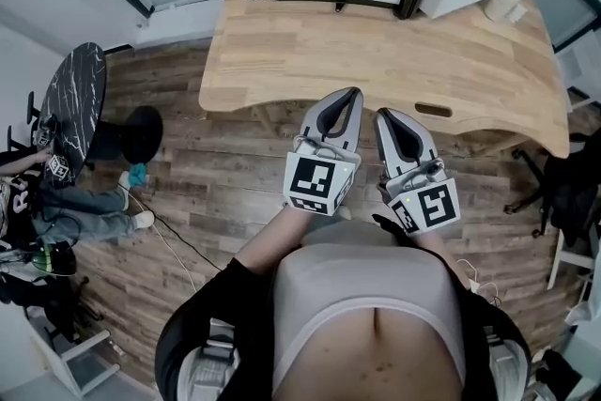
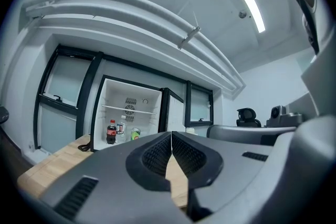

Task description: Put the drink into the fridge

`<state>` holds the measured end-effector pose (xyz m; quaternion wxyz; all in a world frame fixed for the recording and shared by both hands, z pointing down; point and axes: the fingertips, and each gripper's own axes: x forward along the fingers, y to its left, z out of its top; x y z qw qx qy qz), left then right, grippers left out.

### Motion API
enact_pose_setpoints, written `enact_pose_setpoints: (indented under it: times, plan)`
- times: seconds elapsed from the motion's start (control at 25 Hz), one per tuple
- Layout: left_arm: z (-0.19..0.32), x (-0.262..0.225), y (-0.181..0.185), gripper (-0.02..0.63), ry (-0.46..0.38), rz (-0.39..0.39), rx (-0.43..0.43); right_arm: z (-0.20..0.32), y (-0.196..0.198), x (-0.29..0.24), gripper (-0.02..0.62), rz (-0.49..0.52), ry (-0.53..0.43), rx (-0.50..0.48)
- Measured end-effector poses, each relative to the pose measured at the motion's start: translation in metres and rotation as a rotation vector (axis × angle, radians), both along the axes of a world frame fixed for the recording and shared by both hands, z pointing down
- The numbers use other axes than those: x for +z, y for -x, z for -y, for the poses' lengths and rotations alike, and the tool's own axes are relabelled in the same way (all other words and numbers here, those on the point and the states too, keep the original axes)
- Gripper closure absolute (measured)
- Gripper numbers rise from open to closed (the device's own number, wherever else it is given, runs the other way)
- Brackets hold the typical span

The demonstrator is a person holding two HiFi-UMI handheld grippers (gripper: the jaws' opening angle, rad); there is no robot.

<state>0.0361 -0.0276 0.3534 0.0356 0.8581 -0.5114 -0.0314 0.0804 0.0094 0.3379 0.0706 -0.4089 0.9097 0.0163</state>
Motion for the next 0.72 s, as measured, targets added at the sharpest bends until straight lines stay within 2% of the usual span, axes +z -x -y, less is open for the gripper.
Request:
enact_pose_setpoints:
  times: [0.36, 0.72]
  plan:
    - [-0.021, -0.005, 0.003, 0.598, -0.006, 0.0, -0.013, -0.019, 0.007, 0.004, 0.568, 0.022, 0.009, -0.033]
    - [-0.041, -0.01, -0.004, 0.598, -0.018, 0.008, 0.026, -0.036, 0.002, -0.004, 0.568, 0.024, -0.007, -0.012]
